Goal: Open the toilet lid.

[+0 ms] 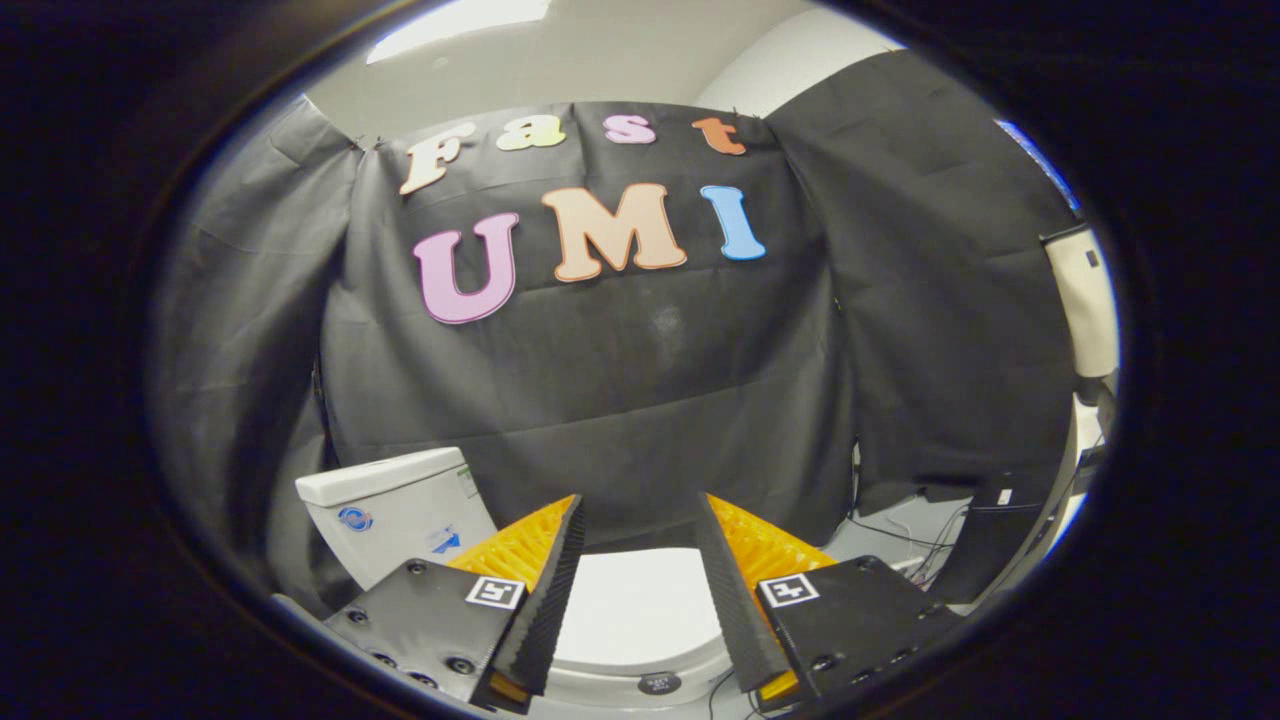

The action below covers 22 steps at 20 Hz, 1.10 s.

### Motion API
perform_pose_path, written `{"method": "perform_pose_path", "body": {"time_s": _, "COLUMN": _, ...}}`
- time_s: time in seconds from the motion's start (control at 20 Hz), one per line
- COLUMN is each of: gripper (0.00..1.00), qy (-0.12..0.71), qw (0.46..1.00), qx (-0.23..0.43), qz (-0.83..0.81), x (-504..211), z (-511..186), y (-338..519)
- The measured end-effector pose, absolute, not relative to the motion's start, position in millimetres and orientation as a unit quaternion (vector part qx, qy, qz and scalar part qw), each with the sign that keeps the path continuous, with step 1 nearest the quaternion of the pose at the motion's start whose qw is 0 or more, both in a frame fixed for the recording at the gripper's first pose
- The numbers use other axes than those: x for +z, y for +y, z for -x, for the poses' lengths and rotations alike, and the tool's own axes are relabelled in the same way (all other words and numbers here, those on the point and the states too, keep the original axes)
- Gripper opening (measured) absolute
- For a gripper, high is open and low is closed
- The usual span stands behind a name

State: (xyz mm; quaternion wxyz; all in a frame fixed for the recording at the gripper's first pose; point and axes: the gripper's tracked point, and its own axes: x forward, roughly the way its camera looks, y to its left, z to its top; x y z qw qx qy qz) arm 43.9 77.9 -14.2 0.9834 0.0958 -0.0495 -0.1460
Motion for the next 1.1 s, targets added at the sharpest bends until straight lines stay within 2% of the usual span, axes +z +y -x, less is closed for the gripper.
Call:
{"method": "perform_pose_path", "body": {"time_s": 0.15, "gripper": 0.70, "qy": -0.040, "qw": 0.978, "qx": -0.167, "qz": -0.119, "x": -25.0, "z": -47.7, "y": 69.7}}
{"method": "perform_pose_path", "body": {"time_s": 0.35, "gripper": 0.70, "qy": -0.029, "qw": 0.959, "qx": -0.234, "qz": -0.159, "x": -45.3, "z": -51.5, "y": 52.9}}
{"method": "perform_pose_path", "body": {"time_s": 0.7, "gripper": 0.70, "qy": -0.056, "qw": 0.928, "qx": -0.241, "qz": -0.278, "x": -61.4, "z": -66.2, "y": 82.4}}
{"method": "perform_pose_path", "body": {"time_s": 1.1, "gripper": 0.68, "qy": -0.011, "qw": 0.858, "qx": -0.324, "qz": -0.398, "x": -126.7, "z": -53.8, "y": 112.0}}
